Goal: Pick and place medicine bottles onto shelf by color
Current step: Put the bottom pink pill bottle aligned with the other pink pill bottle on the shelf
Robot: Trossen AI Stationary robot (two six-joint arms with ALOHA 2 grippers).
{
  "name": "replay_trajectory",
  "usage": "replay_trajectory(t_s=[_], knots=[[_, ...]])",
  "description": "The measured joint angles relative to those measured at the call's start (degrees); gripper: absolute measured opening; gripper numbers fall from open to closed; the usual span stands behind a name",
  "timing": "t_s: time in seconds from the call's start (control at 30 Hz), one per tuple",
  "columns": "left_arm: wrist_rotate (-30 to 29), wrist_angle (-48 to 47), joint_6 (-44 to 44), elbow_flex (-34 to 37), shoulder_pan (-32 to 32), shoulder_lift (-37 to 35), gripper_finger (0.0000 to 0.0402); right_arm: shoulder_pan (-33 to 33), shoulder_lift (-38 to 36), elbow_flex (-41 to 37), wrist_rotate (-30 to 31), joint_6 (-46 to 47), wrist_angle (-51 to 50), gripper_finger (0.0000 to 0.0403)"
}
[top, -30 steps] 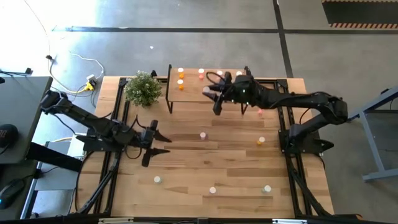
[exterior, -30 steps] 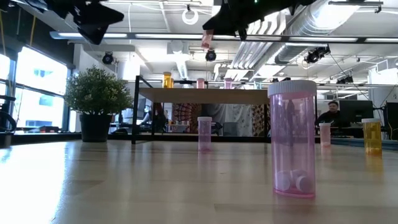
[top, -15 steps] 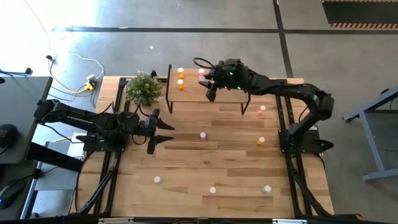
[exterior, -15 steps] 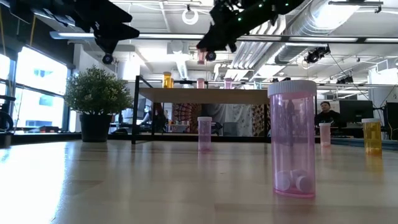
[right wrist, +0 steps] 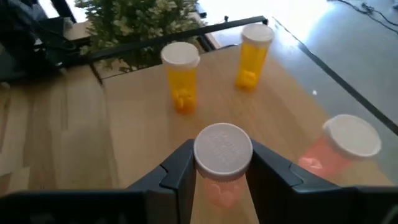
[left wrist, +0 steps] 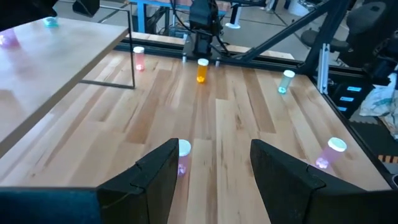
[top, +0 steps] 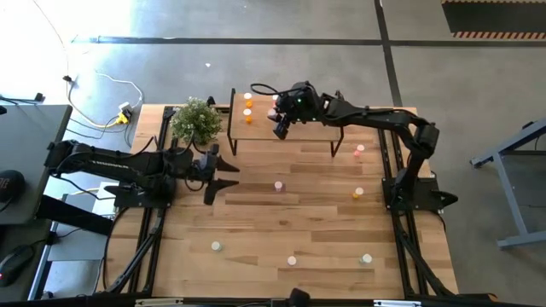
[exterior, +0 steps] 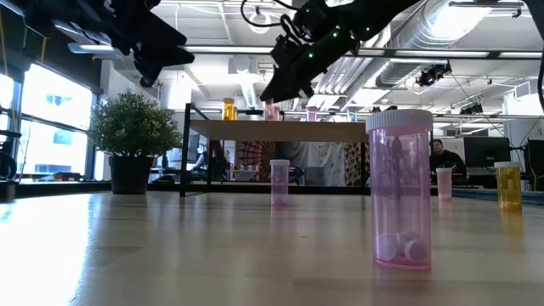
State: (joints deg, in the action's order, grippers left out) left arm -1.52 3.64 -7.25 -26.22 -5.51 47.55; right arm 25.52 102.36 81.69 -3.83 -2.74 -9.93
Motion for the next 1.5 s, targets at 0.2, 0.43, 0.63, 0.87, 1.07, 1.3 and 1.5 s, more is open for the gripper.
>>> replay_trajectory(t_s=[0.2, 0.43, 0.63, 0.87, 1.07, 1.3, 1.5], knots=[[1.3, -0.5, 1.0, 0.0, -0.2, 0.0, 0.0191, -0.9, 0.1, 0.0, 5.0, 2.2, 0.3, 0.0113], [1.4, -1.1, 1.0, 0.0, -0.2, 0.0, 0.0191, -2.1, -0.3, 0.0, 5.2, 2.5, -3.0, 0.0113], [1.4, -1.0, 0.9, 0.0, -0.2, 0.0, 0.0191, -2.1, -1.3, 0.0, 8.3, 2.4, -4.4, 0.0113], [1.3, -1.0, 0.9, 0.0, -0.2, 0.0, 0.0191, -2.2, -3.9, 0.0, 8.3, 1.6, -4.9, 0.0113], [1.3, -1.2, 0.9, 0.0, -0.2, 0.0, 0.0191, -3.6, -4.8, 0.0, 8.7, 1.2, -6.6, 0.0113], [1.4, -1.3, 1.0, 0.0, -0.2, 0.0, 0.0191, -3.9, -4.5, 0.0, 10.0, 2.6, -4.5, 0.0113], [1.5, -1.3, 1.0, 0.0, -0.2, 0.0, 0.0191, -4.7, -4.2, 0.0, 13.8, 4.1, -4.1, 0.0113]])
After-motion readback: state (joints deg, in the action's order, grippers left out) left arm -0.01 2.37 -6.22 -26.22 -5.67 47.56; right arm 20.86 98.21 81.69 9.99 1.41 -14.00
